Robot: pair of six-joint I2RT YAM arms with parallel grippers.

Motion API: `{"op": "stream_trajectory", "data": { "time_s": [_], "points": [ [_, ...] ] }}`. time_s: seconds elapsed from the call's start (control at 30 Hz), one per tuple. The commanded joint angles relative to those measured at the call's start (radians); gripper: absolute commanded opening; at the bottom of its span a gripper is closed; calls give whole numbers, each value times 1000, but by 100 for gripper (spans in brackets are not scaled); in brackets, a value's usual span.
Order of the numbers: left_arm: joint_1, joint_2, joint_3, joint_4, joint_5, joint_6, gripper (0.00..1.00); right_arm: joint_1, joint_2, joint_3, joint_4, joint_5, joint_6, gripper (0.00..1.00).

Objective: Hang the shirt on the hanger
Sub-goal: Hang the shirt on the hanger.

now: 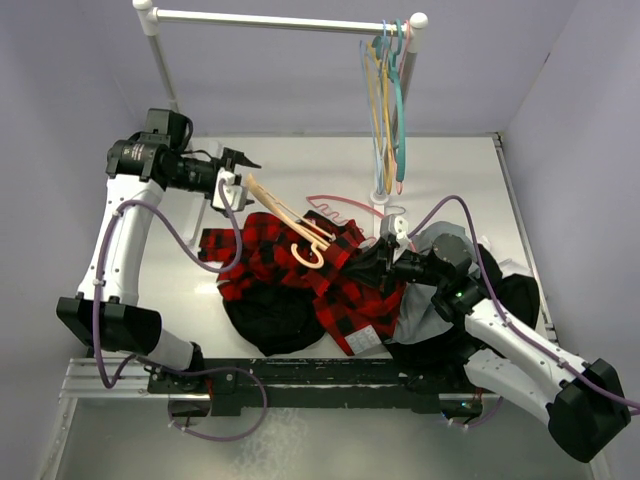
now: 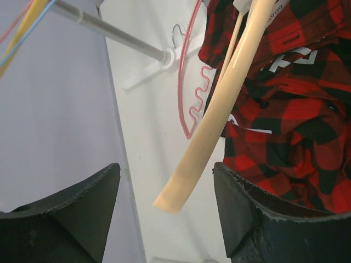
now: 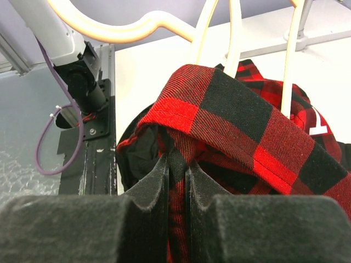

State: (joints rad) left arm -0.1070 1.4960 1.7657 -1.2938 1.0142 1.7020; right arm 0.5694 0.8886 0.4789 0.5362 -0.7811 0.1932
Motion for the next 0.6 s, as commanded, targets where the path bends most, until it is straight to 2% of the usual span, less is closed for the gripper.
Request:
{"op": "stream_trajectory", "data": {
  "time_s": [0.0, 0.23, 0.43, 0.5, 0.57],
  "points": [
    [-12, 18, 39, -84, 107, 215, 72, 6, -19, 56, 71, -33, 12, 0],
    [-81, 55, 36, -131, 17, 209, 65, 14, -7, 73, 84, -40, 29, 0],
    [-140, 99, 46, -155, -58, 158, 51, 35, 16, 100, 87, -43, 24, 0],
    [-161, 115, 63, -175, -84, 148, 41, 40, 32, 108, 83, -46, 20, 0],
    [-177, 129, 83, -200, -96, 147, 18, 47, 46, 120, 75, -48, 9, 0]
  ]
}}
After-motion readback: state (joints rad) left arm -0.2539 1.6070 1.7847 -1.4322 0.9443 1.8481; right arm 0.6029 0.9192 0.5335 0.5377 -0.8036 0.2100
